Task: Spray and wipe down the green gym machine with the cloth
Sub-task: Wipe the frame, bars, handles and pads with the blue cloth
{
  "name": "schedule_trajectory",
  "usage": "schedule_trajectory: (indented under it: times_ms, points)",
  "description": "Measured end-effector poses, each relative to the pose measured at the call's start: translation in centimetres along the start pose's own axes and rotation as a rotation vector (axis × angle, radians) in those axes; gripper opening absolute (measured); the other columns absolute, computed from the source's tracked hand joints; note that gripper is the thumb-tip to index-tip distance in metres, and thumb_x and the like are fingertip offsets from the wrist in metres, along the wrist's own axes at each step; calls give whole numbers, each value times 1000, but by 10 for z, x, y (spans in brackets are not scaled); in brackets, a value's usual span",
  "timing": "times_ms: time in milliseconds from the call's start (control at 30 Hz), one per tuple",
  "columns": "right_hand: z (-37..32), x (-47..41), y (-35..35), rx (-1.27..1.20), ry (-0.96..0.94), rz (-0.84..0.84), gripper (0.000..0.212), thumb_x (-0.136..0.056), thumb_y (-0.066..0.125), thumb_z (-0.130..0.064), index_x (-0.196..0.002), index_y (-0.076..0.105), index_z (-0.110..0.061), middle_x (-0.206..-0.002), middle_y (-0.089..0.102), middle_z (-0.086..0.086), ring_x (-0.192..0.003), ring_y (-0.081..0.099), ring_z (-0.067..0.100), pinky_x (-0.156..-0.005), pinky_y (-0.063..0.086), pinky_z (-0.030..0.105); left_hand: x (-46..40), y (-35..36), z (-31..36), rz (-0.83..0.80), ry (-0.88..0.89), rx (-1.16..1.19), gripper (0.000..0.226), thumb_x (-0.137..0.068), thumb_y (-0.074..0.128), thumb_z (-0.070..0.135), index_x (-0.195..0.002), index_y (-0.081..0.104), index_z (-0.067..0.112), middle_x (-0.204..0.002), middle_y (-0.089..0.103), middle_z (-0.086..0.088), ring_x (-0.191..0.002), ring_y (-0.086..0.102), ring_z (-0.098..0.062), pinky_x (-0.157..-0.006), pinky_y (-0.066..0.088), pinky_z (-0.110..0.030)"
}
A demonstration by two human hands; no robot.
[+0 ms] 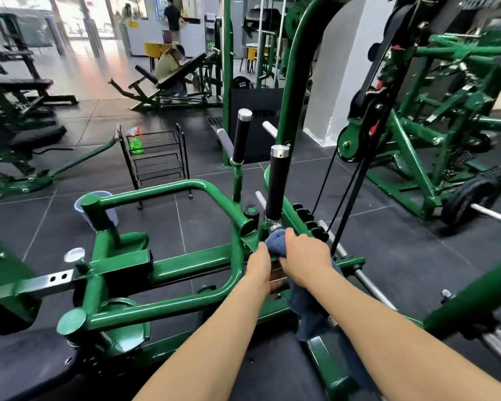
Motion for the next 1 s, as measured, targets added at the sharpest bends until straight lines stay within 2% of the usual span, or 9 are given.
schedule_trajectory:
  times_ms: [67, 133, 233, 367, 500, 667, 833, 933, 1000]
  points:
    - [3, 0, -2, -30, 15, 61, 46, -93, 46, -41, -127, 41, -11, -112, 63, 7, -97, 64, 29, -65, 38, 32, -4, 5, 3, -8, 12, 12, 48, -102, 30, 46, -124, 55, 11, -114, 65, -13, -85, 63, -26, -56, 48, -32]
    - [13, 1, -3, -145, 94, 92, 38, -94, 42, -46, -111, 47, -13, -103, 67, 6, -94, 65, 30, -65, 37, 33, -5, 8, 3, -5, 53, -19, 49, -103, 28, 45, -111, 60, 9, -98, 66, -11, -82, 63, -26, -63, 51, -33]
    - [27, 4, -6, -233, 230, 134, 41, -95, 38, -53, -102, 49, -14, -98, 67, 6, -91, 65, 30, -66, 39, 34, 8, 3, 28, 119, 329, -268, 36, -101, 32, 30, -95, 61, 10, -105, 66, -15, -99, 61, -32, -77, 44, -33]
    - [-10, 6, -18, 60, -44, 286, 55, -84, 25, -43, -93, 62, -4, -81, 63, 11, -68, 62, 30, -56, 45, 36, 15, 2, 46, 120, 510, -316, 31, -101, 34, 19, -92, 62, 10, -102, 66, -10, -89, 54, -23, -77, 39, -30]
    - [-13, -13, -4, 91, 31, 120, 45, -96, 38, -36, -126, 45, -2, -115, 60, 10, -101, 63, 27, -76, 44, 33, -1, 4, 36, 45, 374, -242, 35, -101, 36, 26, -78, 62, 19, -85, 61, 1, -81, 51, -17, -72, 40, -30]
    - [-4, -29, -1, -54, 103, 87, 35, -99, 34, -37, -110, 52, -10, -106, 67, 7, -96, 65, 27, -70, 40, 32, -9, 10, 32, 32, 365, -235, 37, -97, 39, 37, -77, 62, 16, -87, 62, 1, -84, 52, -18, -75, 41, -33]
    - [16, -25, 7, -331, 196, 38, 46, -98, 31, -50, -113, 52, -11, -112, 64, 10, -103, 61, 32, -81, 43, 36, 0, 18, 24, -37, 387, -382, 53, -96, 32, 50, -130, 58, 19, -129, 61, -1, -121, 53, -18, -109, 36, -39]
    - [2, -4, -1, -56, 22, 105, 54, -99, 30, -40, -143, 29, -9, -133, 48, 7, -115, 54, 28, -90, 41, 39, -2, 19, 26, -52, 397, -370, 57, -97, 31, 43, -123, 56, -1, -124, 60, -23, -114, 57, -32, -99, 41, -43]
    - [-3, 0, 1, -6, 5, 81, 51, -98, 33, -31, -142, 26, -8, -130, 48, 8, -113, 55, 28, -87, 44, 38, -3, 21, 24, -71, 404, -418, 49, -101, 31, 33, -120, 55, -4, -121, 57, -28, -97, 57, -27, -88, 42, -39]
Point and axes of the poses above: each hand's wrist, its own x-axis away from the middle knuckle, its own y-axis out of the palm, z = x × y, the point moved 9 cm from there along -x, towards the middle knuckle
